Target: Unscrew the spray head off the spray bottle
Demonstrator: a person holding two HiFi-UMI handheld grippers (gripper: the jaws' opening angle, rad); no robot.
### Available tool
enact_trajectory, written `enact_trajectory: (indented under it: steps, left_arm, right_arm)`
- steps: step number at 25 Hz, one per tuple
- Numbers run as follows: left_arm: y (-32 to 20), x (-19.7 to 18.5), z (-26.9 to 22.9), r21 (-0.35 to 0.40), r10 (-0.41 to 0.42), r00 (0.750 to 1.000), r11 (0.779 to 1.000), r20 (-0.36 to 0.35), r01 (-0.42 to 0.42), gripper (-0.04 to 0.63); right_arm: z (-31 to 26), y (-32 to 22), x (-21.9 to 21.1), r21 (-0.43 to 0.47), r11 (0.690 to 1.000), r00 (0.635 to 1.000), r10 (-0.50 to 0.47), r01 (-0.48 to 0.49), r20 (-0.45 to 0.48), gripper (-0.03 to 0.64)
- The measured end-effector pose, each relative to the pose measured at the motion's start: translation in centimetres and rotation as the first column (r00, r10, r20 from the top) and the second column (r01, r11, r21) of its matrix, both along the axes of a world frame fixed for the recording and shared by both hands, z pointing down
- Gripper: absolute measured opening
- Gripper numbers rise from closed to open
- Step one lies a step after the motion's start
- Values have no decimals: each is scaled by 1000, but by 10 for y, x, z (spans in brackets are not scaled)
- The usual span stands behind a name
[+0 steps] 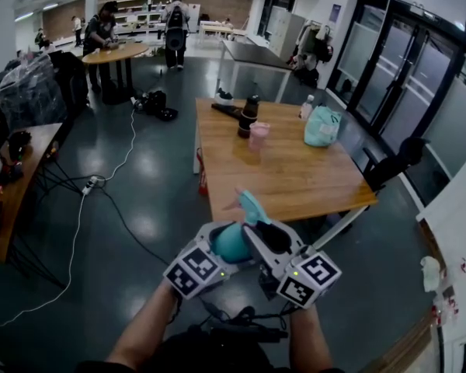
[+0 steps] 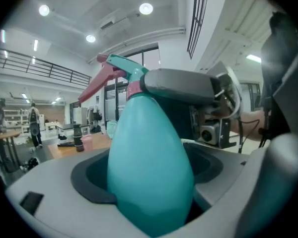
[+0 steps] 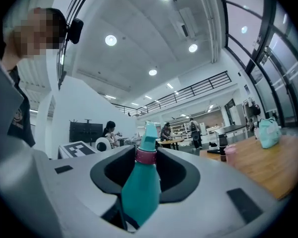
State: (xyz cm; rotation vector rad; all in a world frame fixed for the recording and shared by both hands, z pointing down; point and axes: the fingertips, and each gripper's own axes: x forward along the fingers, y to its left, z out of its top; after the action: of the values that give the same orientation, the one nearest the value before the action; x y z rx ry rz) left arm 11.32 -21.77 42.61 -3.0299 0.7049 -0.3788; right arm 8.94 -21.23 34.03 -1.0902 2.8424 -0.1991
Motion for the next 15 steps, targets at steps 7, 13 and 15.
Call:
enact_trajectory:
  steps: [7, 13, 15]
  left_arm:
    - [32, 4, -8, -20, 188, 980, 982, -71, -190, 423]
    - [35, 1, -8, -25, 196, 977, 980, -82, -198, 423]
    - [32, -2, -7, -29, 180, 980, 983, -82, -182, 424]
  right_arm:
    - [-5, 22, 4, -2, 975, 969, -220, 222, 111, 138]
    - [-10, 25, 4, 12, 967, 959, -252, 253, 128, 138]
    - [-14, 24, 4, 22, 969, 960, -247, 247, 133, 138]
